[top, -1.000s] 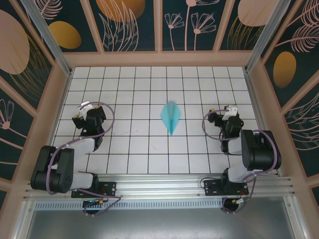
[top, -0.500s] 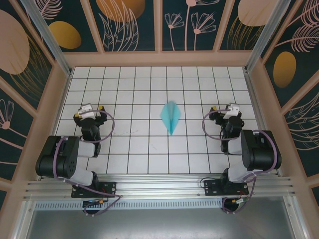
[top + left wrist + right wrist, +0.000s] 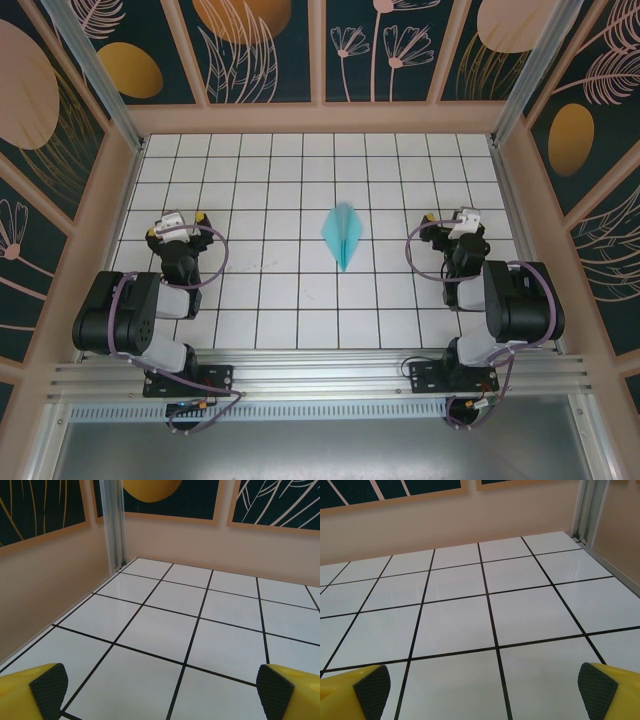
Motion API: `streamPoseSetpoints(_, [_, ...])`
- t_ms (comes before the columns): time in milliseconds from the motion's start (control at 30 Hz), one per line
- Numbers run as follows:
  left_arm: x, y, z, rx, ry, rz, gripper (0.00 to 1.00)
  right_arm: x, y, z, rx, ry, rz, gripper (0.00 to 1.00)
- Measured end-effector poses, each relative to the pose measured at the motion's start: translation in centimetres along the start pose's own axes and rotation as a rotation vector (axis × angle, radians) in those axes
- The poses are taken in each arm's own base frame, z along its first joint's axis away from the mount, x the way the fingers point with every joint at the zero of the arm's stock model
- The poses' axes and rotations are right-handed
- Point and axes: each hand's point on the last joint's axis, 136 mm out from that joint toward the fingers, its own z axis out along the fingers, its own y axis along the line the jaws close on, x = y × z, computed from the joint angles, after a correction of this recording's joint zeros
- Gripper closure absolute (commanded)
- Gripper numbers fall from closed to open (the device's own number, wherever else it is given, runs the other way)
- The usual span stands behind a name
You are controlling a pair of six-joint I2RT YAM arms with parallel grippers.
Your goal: Fold a paper plane with a square sheet of paper (pick it up from the middle)
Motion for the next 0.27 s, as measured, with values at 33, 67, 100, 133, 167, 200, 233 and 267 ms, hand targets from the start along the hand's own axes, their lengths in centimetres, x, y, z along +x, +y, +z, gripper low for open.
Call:
streamPoseSetpoints(33, [-0.01,0.0,0.0,0.0,0.0,0.0,0.01,-0.01,0.0,0.0,0.0,0.0,0.0,0.01])
streamPoseSetpoints(67, [0.0,-0.01,0.0,0.0,0.0,0.0,0.02,-0.01,0.0,0.0,0.0,0.0,0.0,0.01])
streamPoseSetpoints(100, [0.01,-0.01,0.0,0.0,0.0,0.0,0.01,-0.01,0.0,0.0,0.0,0.0,0.0,0.01])
streamPoseSetpoints(133, [0.01,-0.03,0.0,0.001,0.001,0.0,0.01,0.0,0.0,0.0,0.0,0.0,0.0,0.01])
streamPoseSetpoints(167, [0.02,-0.06,0.0,0.004,0.001,0.0,0.02,0.0,0.0,0.0,0.0,0.0,0.0,0.01])
streamPoseSetpoints(200, [0.01,-0.1,0.0,0.006,0.001,0.0,0.01,0.0,0.0,0.0,0.0,0.0,0.0,0.01])
streamPoseSetpoints(233, [0.0,-0.13,0.0,0.008,0.0,0.0,0.01,-0.01,0.0,0.0,0.0,0.0,0.0,0.01])
streamPoseSetpoints(267, [0.02,-0.14,0.0,0.008,0.001,0.0,0.01,-0.01,0.0,0.0,0.0,0.0,0.0,0.01])
